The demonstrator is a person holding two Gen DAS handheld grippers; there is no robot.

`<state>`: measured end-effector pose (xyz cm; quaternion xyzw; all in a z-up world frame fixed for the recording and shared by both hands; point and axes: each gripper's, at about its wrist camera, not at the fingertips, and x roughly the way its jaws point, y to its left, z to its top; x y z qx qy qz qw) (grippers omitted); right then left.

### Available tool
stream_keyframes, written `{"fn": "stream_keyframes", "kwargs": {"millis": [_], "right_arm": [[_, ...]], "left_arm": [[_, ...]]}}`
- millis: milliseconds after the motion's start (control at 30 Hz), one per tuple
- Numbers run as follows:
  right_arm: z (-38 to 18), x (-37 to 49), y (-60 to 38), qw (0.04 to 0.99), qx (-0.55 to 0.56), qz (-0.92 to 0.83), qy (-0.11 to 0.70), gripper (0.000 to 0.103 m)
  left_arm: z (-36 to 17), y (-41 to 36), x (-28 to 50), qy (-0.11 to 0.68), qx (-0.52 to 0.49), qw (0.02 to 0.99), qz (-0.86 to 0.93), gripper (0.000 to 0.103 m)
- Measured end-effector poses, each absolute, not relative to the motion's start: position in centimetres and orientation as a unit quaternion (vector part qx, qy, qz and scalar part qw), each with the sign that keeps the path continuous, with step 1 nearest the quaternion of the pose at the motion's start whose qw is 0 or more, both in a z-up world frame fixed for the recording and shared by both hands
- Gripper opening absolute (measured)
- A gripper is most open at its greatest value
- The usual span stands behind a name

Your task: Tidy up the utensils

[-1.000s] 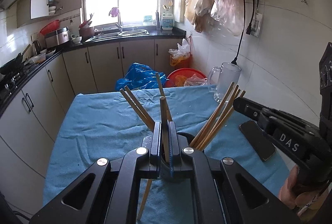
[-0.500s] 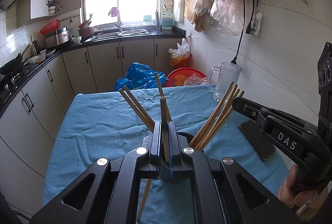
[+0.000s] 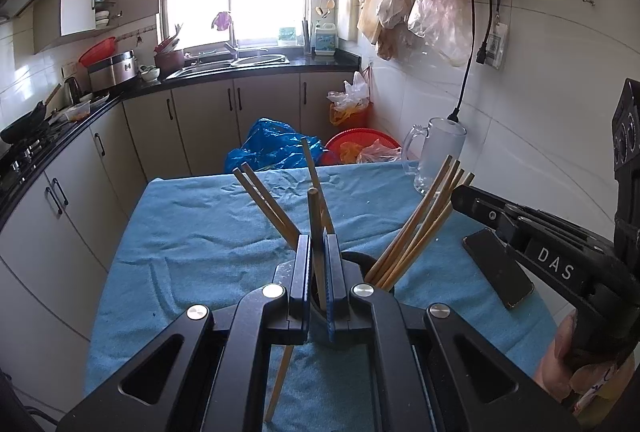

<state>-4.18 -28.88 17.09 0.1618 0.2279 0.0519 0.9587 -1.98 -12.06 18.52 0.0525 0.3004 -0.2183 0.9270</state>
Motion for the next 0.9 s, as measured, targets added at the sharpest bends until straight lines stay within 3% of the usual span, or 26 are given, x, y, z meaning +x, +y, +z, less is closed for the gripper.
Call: {"fn": "stream_keyframes", "kwargs": {"millis": [500,600,667,833,900], "right_arm": [[17.7,-5.1,-28.8,0.959,0.167,0.050,0.222,0.007],[18.0,-5.6,-29.1,0.959,0.178,0.047,0.217,0.018],[18.3,-6.2,-29.4,0.958,0.186,0.043,0.212,0.033],[19.1,-7.6,-30.2,0.959,0.198,0.035,0.200,0.039],[19.4,-8.3,-30.4,0.959,0.201,0.033,0.197,0.041]], "left_arm": [[18.2,-11.1,-2.9,0.313,0.055,0.923,-0.216,0.005],[18.3,-10.9,-3.0,0.323,0.049,0.920,-0.219,0.006],[18.5,-10.5,-3.4,0.326,0.044,0.918,-0.221,0.007],[19.7,-10.5,-4.4,0.316,0.041,0.922,-0.221,0.029],[20.2,-10.3,-5.2,0.310,0.041,0.924,-0.220,0.031]]}}
